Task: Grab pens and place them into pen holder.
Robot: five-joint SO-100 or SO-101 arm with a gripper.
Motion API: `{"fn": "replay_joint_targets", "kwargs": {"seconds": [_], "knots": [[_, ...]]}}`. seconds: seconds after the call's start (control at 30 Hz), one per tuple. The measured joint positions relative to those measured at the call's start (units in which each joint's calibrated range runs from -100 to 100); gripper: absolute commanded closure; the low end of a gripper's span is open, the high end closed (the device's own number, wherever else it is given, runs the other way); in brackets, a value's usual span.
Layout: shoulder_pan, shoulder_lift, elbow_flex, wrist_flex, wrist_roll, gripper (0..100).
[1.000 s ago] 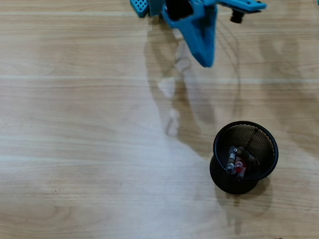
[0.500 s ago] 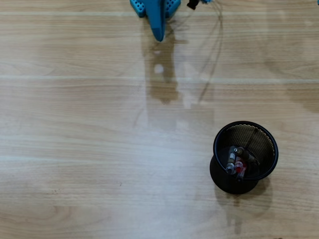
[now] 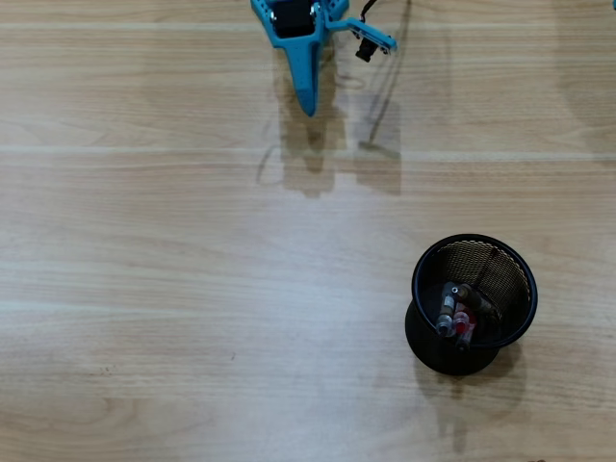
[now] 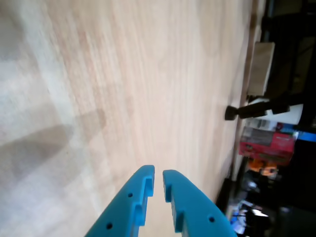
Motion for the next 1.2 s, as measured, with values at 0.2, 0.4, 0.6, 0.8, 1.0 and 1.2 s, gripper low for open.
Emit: {"fn": "replay_joint_targets", "kwargs": {"seconds": [0.2,0.4,0.6,0.8,1.0,1.2], "knots": [[2.48,-5.27,1.95,3.02,3.12,96],[5.72,-5.61,2.22,11.74,5.57,97],[5.62,-5.61,2.22,14.59,5.77,97],[5.62,-5.61,2.22,14.67,5.77,97],[5.62,-5.61,2.22,14.67,5.77,97],[5.62,-5.61,2.22,14.67,5.77,97]]}}
